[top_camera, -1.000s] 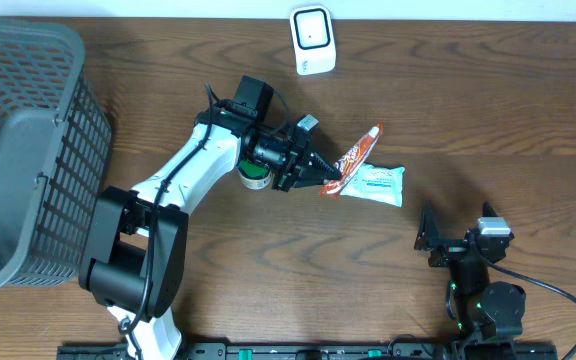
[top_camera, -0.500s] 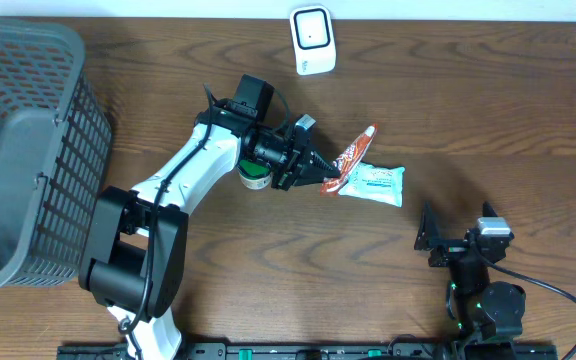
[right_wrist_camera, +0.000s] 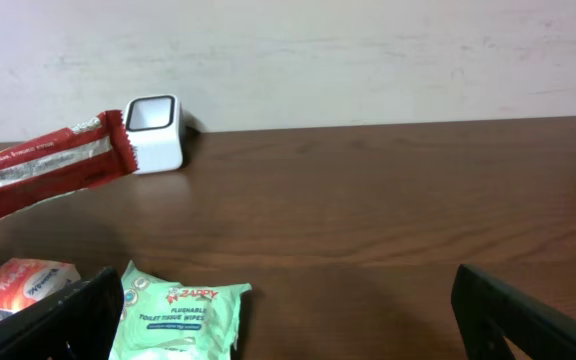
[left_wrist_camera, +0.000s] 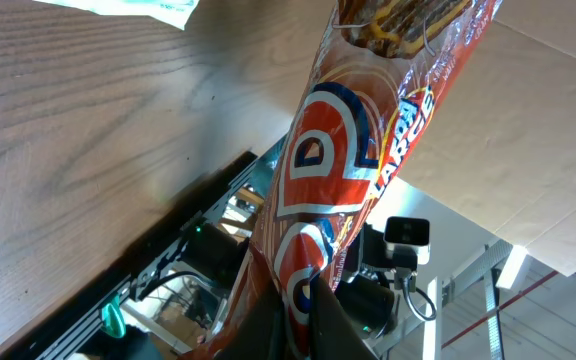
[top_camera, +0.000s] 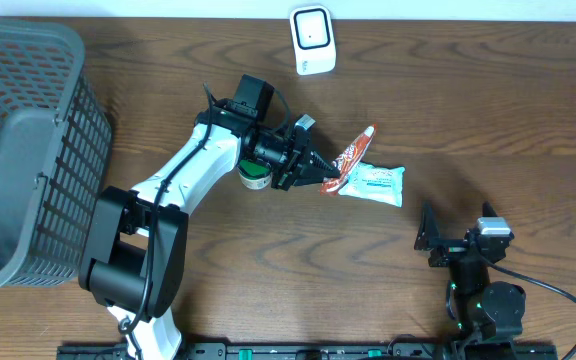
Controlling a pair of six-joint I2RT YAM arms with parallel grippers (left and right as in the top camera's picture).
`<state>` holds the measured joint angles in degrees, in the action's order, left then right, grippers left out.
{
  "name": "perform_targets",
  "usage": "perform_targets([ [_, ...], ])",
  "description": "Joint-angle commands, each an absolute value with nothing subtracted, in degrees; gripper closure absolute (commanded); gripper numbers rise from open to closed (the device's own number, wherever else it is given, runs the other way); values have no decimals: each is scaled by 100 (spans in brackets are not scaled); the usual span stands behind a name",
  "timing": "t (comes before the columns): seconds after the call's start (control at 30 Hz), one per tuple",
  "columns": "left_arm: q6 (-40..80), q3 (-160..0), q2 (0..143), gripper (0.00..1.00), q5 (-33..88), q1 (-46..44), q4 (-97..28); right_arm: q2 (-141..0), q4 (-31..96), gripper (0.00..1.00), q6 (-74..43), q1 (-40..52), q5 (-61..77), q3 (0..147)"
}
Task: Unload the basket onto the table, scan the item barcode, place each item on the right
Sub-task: 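Hold the snack bar still above the wipes pack with the left gripper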
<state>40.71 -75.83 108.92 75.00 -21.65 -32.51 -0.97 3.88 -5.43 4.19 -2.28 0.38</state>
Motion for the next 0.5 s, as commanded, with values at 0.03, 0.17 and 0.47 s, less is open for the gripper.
perform_targets([
  [0.03, 4106, -7585, 10938, 92, 7540, -2167, -3232, -75, 410, 1, -510, 373, -224, 32],
  [0.17, 4106, -7585, 10938, 93, 7537, -2169, -3232, -75, 410, 1, -510, 373, -226, 32],
  [0.47, 4383, -7585, 10938, 93, 7535, -2167, -3208, -75, 410, 1, -508, 373, -237, 32],
])
